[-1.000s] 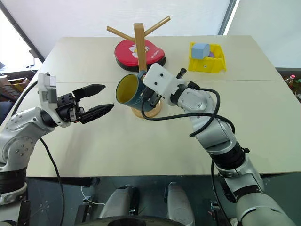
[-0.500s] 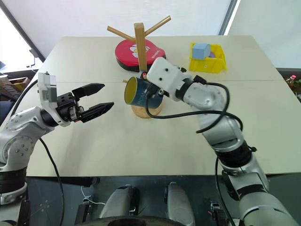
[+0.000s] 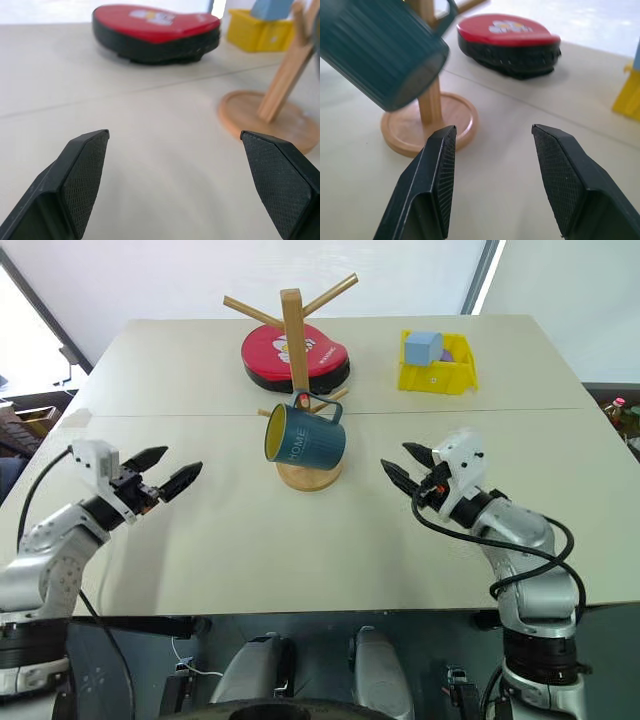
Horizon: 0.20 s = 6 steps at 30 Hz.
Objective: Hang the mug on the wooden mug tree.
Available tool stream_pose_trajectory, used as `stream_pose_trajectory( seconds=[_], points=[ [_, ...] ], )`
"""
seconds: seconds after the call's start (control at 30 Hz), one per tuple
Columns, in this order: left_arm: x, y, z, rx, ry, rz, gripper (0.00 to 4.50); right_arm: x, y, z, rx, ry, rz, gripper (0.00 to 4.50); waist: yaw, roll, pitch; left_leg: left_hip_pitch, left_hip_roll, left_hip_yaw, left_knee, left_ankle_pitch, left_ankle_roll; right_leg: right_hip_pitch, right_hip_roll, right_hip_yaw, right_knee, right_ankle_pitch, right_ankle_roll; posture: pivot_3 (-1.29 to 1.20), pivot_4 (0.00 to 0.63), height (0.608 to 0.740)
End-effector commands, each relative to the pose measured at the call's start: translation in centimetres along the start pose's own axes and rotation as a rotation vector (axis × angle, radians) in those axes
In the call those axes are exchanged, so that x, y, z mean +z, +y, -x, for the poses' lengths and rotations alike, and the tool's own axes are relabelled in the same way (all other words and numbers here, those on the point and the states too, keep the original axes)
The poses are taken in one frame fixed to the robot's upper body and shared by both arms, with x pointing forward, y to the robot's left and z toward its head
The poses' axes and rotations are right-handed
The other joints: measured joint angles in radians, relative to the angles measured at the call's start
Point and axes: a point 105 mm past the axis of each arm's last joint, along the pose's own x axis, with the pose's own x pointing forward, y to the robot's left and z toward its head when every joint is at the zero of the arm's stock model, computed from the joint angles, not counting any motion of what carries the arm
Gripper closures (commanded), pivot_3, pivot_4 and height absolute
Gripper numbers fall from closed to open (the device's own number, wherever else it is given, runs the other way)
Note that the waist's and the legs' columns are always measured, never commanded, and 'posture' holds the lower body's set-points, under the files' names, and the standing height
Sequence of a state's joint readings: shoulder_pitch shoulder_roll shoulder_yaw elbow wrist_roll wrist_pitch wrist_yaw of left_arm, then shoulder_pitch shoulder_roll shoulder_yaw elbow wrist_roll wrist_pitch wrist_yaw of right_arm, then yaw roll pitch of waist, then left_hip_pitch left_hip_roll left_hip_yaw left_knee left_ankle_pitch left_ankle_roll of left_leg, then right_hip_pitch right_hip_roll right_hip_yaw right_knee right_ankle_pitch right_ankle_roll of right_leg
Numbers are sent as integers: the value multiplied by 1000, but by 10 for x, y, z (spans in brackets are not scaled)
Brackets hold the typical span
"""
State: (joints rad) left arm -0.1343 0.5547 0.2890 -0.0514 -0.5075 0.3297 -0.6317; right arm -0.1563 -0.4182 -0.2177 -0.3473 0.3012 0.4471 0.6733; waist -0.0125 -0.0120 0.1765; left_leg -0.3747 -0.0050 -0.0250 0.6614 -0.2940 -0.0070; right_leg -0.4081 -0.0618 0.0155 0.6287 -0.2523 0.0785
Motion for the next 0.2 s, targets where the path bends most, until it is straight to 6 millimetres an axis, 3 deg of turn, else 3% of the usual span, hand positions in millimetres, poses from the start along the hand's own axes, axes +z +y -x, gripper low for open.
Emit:
stream_pose_trajectory(
  seconds=[0.03,0.2],
  points=[
    [-11,5,7,73,-5,-13,0,-9,-10,1,-72,-53,-15,2037,0,0,0,0,0,0,0,0,0,0,0,0,0,0,0,0,150,735],
    [-17,1,13,88,-10,2,0,-22,-15,-4,-94,-60,-40,2037,0,0,0,-1,0,0,0,0,0,-1,-1,0,0,0,0,0,150,735]
  ],
)
